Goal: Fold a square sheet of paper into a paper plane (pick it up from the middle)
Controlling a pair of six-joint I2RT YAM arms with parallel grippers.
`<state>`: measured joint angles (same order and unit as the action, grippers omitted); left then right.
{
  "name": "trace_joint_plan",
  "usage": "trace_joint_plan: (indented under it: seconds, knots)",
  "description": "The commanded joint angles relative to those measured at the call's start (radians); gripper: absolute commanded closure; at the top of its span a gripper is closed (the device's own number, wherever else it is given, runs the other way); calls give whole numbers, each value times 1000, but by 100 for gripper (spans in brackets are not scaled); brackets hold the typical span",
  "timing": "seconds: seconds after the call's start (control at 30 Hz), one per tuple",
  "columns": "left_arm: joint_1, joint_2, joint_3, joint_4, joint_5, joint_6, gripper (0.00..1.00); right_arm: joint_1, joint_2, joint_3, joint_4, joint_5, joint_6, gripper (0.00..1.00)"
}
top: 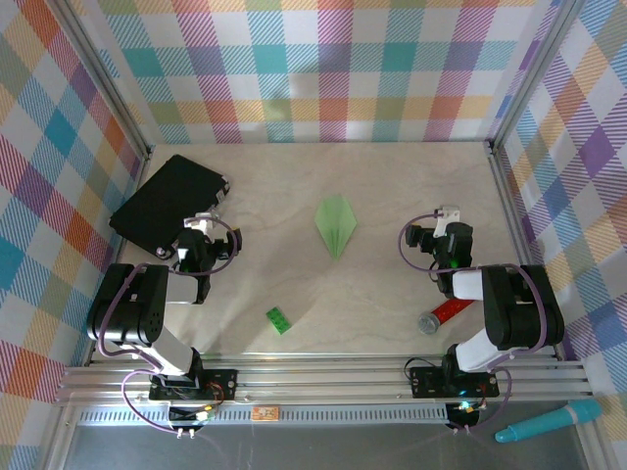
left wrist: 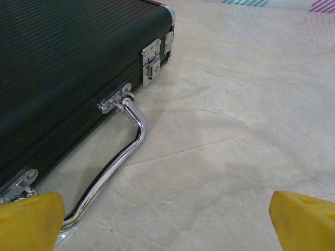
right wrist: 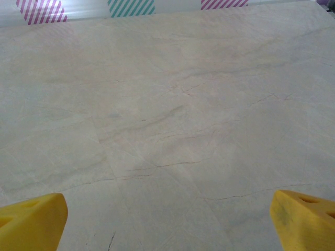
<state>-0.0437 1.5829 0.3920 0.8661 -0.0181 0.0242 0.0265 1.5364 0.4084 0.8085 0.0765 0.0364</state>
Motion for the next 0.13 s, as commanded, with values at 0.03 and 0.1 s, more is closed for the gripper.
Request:
trace_joint_plan:
  seconds: [0.03,0.1]
  knots:
    - [-7,8,25,0,12,17,0,-5,3,-2,38,-18,-13,1]
    - [-6,8,23,4,10,18,0,-5,-1,-14,54,-30,-17,1]
